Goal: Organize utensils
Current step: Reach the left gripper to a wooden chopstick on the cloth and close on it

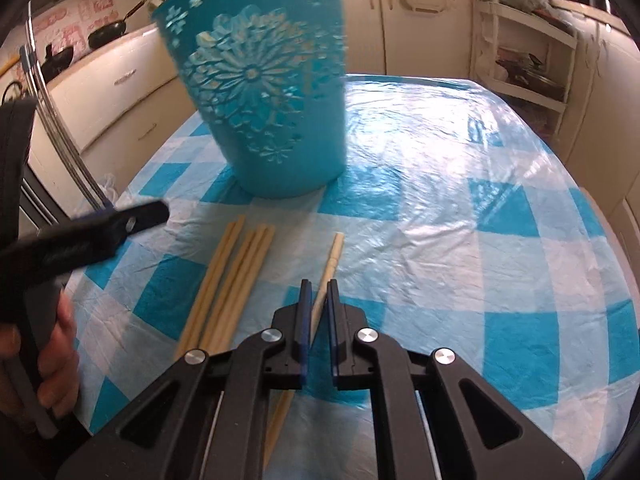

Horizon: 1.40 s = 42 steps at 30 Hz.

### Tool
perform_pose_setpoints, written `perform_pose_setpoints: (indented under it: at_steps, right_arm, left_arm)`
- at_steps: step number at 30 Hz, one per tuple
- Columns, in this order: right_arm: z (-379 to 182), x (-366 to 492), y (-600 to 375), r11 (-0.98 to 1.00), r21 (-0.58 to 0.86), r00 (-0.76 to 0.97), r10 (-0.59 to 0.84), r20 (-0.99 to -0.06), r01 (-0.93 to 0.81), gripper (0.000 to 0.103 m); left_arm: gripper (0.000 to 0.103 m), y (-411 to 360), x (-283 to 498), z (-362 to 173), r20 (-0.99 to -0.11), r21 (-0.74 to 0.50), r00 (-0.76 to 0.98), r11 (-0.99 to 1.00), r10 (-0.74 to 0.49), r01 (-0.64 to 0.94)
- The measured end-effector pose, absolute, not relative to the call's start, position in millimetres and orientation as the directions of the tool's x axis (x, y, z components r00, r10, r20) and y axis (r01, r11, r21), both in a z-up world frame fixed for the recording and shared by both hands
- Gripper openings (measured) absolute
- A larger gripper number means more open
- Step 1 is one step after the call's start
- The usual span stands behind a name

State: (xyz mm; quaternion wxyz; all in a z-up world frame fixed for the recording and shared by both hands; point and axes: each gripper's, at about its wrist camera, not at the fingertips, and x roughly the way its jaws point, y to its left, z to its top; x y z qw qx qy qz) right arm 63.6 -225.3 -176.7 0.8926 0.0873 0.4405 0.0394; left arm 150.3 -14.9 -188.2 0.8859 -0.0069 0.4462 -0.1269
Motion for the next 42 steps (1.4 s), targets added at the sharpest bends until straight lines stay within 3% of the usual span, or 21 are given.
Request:
perform_pose_setpoints:
  at_steps: [4,23,34,42]
  right_arm:
    - [-178,59,-234,0.973,0.232,0.620,0.171,-0.766,0.018,0.008]
    - [-179,57,-244,0.955,0.297,0.629,0.228,-0.743,0.004,0.008]
    - [-178,63,-237,0.962,0.273,0.611,0.207,-0.764,0.015,0.008]
    - [-178,62,-240,0.961,0.277,0.608,0.211,-0.765,0.014,0.008]
  left_arm:
    - [0.092,-40,131,-191,-0.803,-0.056,0.554,0.954,-0.219,0.295]
    - [0.092,-64,134,-204,-0.856,0.005,0.498,0.961,-0.140,0.278]
    - [0.084,-64,140,-205,-0.871,-0.021,0.469,0.964,-0.147,0.264]
    - [0.067,-67,141,-203,-0.872,0.024,0.478,0.969,-0.100,0.247]
